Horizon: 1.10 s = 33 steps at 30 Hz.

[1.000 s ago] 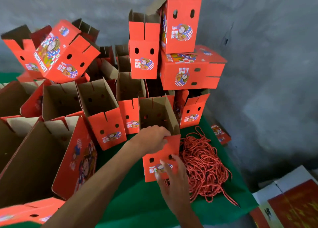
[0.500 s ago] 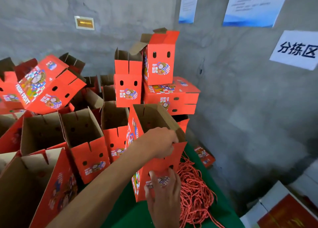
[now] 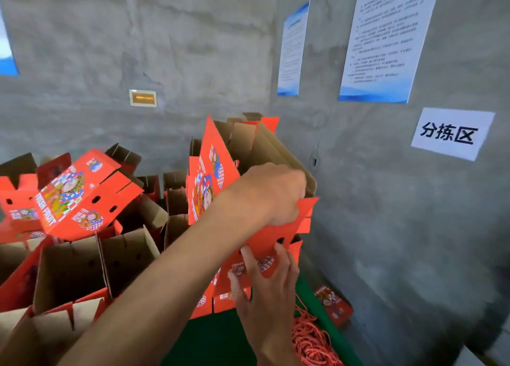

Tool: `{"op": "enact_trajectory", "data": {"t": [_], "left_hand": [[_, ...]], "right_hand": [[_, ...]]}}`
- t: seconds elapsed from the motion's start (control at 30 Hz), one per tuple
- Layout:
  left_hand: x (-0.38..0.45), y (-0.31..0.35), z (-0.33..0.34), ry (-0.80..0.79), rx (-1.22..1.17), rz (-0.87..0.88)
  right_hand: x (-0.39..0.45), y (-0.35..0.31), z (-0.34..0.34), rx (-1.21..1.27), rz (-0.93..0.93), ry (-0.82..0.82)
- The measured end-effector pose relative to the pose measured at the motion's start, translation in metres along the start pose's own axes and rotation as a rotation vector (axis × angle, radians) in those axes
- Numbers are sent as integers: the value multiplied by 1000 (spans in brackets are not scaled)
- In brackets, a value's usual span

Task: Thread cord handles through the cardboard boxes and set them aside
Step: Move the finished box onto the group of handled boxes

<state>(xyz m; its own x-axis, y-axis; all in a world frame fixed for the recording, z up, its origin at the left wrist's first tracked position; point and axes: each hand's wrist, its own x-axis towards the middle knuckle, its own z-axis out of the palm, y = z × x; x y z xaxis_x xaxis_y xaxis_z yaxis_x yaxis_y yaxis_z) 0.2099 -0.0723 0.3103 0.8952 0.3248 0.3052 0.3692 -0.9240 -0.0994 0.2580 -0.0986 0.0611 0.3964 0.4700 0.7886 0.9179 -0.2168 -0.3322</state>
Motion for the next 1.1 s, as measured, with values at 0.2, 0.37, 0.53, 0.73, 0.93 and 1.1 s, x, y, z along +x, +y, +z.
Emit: {"op": "enact_trajectory", "data": {"t": [0.2,0.37,0.53,0.73,0.93,1.1], "left_hand": [[25,-18,-53,49,19,29],[52,-32,-61,69,-24,88],[77,-45,-41,101,-41,36],[100,-73,-7,239,-67,-56],[89,-125,30,362,-123,-22],[60,-165,78,248,-175,-203]], "right_hand": [[70,-11,-2,14,-7,93],[102,4,-2,-45,-7,127],[123,22,4,-77,15,74],[160,37,32,-90,-20,31],[202,57,78,-35,3,-132],[229,70,117,25,-85,-311]]}}
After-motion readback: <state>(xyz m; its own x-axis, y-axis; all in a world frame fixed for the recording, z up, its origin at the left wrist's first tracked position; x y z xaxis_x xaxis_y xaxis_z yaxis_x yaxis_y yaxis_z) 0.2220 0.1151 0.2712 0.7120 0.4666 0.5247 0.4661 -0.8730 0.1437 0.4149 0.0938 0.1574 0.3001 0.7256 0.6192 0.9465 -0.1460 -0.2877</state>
